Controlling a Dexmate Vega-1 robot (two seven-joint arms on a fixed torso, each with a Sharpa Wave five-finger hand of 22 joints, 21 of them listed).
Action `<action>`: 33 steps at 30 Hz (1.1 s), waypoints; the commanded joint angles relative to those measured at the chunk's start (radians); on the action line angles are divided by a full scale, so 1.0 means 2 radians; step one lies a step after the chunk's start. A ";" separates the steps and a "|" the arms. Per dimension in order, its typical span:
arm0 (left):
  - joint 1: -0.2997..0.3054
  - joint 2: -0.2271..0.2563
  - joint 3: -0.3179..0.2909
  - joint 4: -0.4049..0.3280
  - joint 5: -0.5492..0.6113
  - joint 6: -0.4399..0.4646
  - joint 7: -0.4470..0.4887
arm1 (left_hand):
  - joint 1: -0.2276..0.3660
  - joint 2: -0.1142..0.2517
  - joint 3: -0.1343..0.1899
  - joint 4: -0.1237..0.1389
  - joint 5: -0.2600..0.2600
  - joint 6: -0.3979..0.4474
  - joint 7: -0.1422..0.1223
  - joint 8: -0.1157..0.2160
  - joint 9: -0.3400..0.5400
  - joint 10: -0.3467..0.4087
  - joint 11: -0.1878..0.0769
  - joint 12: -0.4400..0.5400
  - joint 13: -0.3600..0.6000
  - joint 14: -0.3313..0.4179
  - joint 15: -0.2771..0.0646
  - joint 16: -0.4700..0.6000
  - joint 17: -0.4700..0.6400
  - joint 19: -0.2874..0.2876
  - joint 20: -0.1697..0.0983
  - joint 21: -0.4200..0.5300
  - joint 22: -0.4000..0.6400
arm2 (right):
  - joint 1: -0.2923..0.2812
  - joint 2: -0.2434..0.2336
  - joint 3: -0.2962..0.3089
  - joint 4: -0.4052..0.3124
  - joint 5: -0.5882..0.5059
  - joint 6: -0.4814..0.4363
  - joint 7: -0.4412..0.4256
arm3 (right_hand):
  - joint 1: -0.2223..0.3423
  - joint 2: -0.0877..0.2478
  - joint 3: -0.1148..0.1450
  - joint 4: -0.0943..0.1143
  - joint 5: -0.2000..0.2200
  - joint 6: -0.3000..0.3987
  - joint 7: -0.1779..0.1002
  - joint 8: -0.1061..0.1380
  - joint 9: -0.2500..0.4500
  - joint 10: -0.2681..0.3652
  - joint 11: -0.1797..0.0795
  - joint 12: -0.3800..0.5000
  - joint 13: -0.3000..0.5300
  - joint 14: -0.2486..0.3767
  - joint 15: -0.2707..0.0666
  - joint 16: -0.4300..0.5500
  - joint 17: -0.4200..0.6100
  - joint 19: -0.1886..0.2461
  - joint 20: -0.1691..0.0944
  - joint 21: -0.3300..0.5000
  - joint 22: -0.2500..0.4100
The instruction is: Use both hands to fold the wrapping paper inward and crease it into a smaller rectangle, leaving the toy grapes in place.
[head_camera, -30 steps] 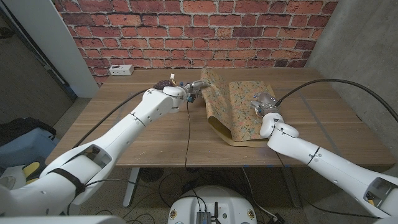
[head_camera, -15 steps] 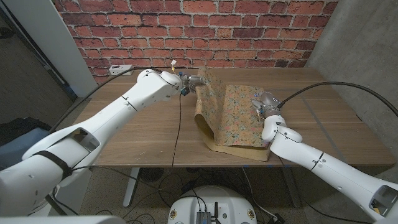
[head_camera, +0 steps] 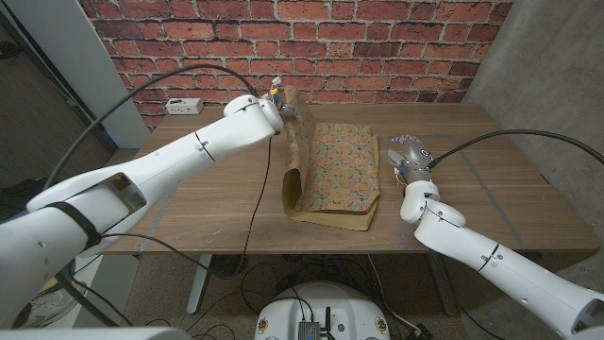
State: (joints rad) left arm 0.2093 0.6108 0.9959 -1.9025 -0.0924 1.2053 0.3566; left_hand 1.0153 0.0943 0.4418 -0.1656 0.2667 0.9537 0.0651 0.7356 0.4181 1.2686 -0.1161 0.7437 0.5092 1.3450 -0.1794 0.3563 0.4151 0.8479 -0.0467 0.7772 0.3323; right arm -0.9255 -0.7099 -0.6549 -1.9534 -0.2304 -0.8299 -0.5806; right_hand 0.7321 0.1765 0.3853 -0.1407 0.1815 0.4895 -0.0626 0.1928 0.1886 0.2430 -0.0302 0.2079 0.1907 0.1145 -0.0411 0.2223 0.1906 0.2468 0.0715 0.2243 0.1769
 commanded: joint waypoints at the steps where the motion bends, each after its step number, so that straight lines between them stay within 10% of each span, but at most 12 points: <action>1: -0.055 0.007 0.121 -0.035 0.119 0.048 0.006 | 0.005 -0.001 -0.001 0.002 0.004 0.010 0.008 0.001 0.041 -0.007 -0.007 0.004 0.001 0.001 -0.005 0.000 0.003 -0.004 -0.002 0.006 0.002 | -0.018 0.001 0.012 -0.013 -0.013 0.002 -0.015 | 0.006 -0.001 0.002 0.000 0.000 0.000 -0.002 0.000 0.001 0.001 0.000 -0.002 0.002 0.005 -0.006 0.003 0.001 0.005 0.001 0.001 0.000; 33: -0.099 -0.047 0.175 0.093 0.197 -0.081 -0.159 | -0.010 0.000 -0.009 0.011 0.000 0.001 0.000 -0.009 0.030 -0.028 -0.008 0.004 -0.015 -0.014 -0.006 -0.018 0.014 -0.041 0.002 0.032 0.006 | -0.029 0.002 0.021 -0.022 -0.027 0.004 -0.009 | 0.007 -0.003 0.002 0.000 -0.002 0.001 -0.003 0.000 0.001 0.004 -0.001 -0.002 0.002 0.009 -0.006 0.003 0.001 0.009 0.002 -0.001 0.000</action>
State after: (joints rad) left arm 0.0047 0.5506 1.3425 -1.7994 0.2339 1.1671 0.1022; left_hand 1.0120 0.0957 0.4261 -0.1498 0.2724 0.9527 0.0653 0.7182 0.4814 1.2441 -0.1064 0.7507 0.4819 1.3281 -0.1873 0.3251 0.4384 0.7780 -0.0411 0.8350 0.3413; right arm -0.9726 -0.7105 -0.6231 -1.9947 -0.2807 -0.8268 -0.5965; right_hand 0.7373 0.1712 0.3852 -0.1407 0.1815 0.4895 -0.0626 0.1927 0.1884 0.2430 -0.0302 0.2079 0.1909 0.1237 -0.0395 0.2223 0.1908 0.2576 0.0716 0.2242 0.1770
